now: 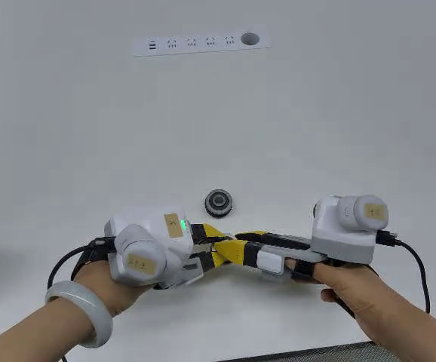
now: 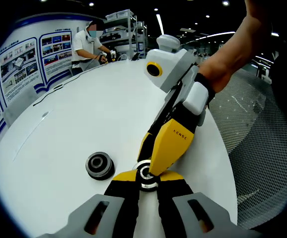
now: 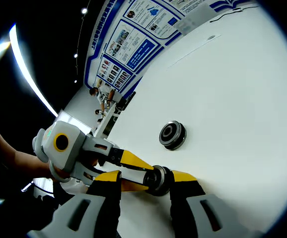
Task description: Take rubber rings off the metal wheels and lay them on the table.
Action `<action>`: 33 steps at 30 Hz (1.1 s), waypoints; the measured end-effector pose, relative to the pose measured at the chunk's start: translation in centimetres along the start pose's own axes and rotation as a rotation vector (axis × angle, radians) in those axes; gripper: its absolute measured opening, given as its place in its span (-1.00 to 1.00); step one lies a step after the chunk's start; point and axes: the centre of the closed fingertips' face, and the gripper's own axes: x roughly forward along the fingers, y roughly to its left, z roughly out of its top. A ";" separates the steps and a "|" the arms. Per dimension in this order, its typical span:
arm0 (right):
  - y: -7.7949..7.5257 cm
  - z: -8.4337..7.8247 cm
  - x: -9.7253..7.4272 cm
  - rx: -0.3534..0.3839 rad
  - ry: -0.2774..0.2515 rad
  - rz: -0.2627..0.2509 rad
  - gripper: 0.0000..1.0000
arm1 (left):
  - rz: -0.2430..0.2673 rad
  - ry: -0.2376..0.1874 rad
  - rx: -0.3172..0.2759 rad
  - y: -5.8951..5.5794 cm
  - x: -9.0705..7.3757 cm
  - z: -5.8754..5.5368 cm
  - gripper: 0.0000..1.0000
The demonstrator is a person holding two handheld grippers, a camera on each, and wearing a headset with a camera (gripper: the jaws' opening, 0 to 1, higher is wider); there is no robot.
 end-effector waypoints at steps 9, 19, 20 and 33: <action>0.1 -0.3 -0.4 -0.001 0.018 0.004 -0.20 | 0.001 -0.002 -0.002 0.0 0.0 0.0 -0.74; 0.2 -0.7 -0.8 0.013 0.052 0.013 -0.21 | -0.002 -0.005 -0.003 0.0 0.0 0.0 -0.74; 0.3 -0.8 -0.8 0.015 0.055 0.016 -0.23 | -0.002 -0.005 -0.003 0.0 0.0 0.0 -0.74; 0.6 -0.9 -1.3 0.030 0.062 0.029 -0.23 | -0.001 -0.007 -0.010 0.0 0.0 0.0 -0.74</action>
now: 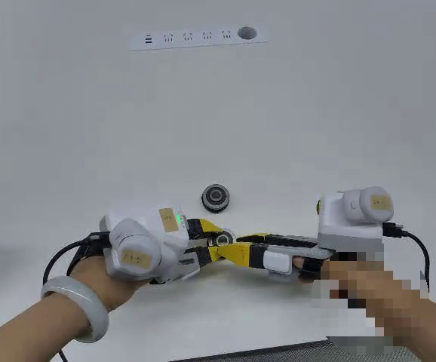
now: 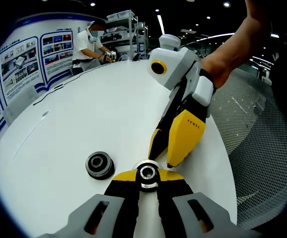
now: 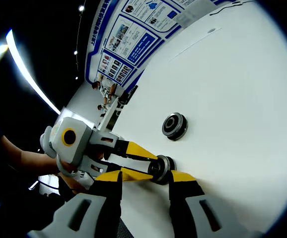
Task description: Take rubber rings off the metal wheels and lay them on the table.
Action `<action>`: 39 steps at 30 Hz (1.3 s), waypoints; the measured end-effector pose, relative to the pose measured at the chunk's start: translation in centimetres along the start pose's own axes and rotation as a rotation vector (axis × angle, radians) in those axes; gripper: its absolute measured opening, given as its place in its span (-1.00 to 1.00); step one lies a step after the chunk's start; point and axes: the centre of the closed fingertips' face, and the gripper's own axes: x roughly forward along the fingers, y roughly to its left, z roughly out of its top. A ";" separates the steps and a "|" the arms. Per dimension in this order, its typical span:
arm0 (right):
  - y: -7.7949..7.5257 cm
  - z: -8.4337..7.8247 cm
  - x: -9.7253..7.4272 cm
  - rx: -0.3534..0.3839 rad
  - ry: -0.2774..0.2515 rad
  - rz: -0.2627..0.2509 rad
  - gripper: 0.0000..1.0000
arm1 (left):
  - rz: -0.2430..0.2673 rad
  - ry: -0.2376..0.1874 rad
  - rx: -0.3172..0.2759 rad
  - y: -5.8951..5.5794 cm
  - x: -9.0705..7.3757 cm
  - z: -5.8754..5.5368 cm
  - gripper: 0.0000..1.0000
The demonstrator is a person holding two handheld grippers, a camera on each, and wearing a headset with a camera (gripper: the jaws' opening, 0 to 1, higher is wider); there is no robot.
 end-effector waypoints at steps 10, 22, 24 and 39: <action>-0.4 0.7 0.4 -0.037 -0.023 -0.018 -0.13 | 0.001 0.000 -0.002 0.0 0.0 0.0 -0.74; -0.6 0.9 1.5 -0.048 0.006 -0.006 -0.10 | 0.002 0.000 -0.008 0.0 0.0 0.0 -0.74; -0.6 0.8 1.5 -0.048 0.013 -0.005 -0.10 | 0.002 -0.001 -0.008 0.0 0.0 0.0 -0.74; 0.0 0.3 0.5 -0.020 0.021 0.019 -0.12 | 0.003 -0.002 -0.009 0.0 -0.1 0.0 -0.74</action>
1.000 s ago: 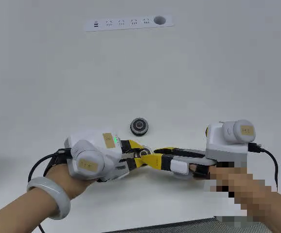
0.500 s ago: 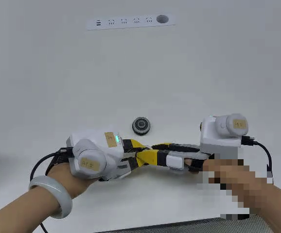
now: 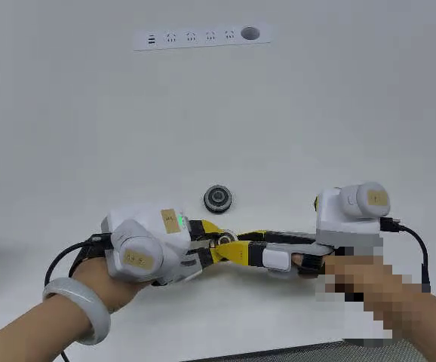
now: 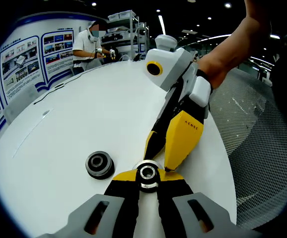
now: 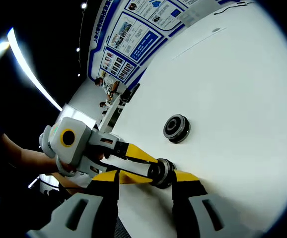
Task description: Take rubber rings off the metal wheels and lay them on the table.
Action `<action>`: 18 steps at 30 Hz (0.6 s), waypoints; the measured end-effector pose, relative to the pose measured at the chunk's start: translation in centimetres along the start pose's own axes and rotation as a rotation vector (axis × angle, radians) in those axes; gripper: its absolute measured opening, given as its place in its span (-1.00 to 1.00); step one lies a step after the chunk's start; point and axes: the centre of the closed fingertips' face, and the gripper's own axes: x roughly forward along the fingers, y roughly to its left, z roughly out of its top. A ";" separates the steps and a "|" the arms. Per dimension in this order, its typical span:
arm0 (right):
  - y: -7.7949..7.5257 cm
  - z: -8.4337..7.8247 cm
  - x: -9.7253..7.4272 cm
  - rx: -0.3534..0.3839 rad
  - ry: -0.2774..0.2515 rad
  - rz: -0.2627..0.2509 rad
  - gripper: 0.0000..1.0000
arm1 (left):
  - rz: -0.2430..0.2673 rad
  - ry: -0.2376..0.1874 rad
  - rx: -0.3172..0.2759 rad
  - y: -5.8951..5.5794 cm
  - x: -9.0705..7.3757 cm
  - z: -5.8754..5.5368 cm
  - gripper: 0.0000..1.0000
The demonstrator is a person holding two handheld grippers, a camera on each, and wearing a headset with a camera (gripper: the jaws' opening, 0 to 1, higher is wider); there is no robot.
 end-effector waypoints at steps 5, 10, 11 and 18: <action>0.1 0.1 -0.4 0.006 -0.004 0.001 -0.16 | 0.001 0.001 0.001 0.0 0.0 0.0 -0.74; 0.1 0.1 -0.6 0.009 -0.005 0.001 -0.20 | 0.001 0.001 0.000 0.0 0.0 0.0 -0.74; 0.0 0.0 -0.5 0.010 -0.002 0.000 -0.22 | 0.001 0.002 0.000 0.0 0.0 0.0 -0.74; -0.8 0.0 -0.5 0.036 0.006 -0.025 -0.43 | 0.001 0.001 0.001 0.0 -0.1 0.0 -0.74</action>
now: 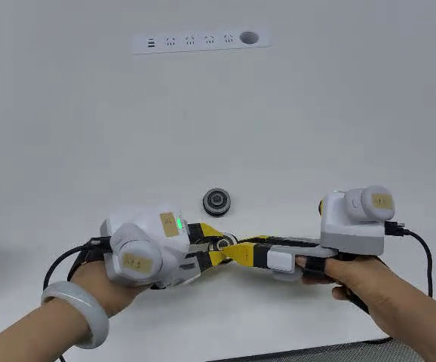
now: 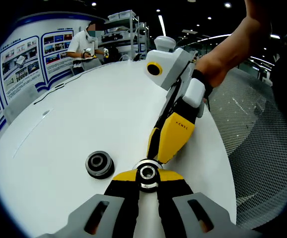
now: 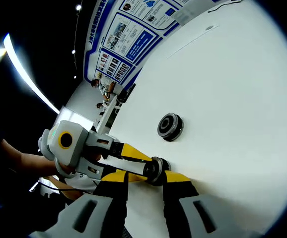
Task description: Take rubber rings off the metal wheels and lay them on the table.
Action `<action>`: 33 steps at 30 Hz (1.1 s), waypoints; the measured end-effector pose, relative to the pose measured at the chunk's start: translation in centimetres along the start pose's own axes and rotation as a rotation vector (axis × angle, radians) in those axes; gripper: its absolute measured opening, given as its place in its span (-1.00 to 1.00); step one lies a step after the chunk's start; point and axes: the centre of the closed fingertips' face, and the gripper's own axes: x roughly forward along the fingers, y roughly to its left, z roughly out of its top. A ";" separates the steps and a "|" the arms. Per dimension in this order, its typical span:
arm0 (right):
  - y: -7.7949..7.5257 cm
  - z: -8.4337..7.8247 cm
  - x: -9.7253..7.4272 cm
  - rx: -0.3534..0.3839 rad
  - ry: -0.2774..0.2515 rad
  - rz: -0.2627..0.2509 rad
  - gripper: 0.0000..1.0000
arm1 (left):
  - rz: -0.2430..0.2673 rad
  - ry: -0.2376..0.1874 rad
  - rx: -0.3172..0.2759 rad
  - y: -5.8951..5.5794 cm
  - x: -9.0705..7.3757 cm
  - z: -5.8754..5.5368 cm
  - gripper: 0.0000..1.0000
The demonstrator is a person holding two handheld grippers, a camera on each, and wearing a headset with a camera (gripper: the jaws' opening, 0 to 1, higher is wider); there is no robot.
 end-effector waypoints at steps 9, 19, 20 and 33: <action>-0.7 0.0 0.1 0.010 0.012 -0.025 -0.59 | 0.000 -0.001 -0.001 0.0 0.0 0.0 -0.74; -1.3 -0.1 0.1 0.013 0.024 -0.055 -0.76 | -0.001 -0.002 -0.003 0.0 0.1 0.0 -0.74; -1.4 -0.1 0.1 0.012 0.025 -0.057 -0.78 | -0.001 -0.002 -0.004 0.0 0.1 0.0 -0.74; -1.8 -0.5 0.2 -0.040 0.059 -0.090 -0.86 | -0.002 0.000 -0.003 0.0 0.1 0.0 -0.75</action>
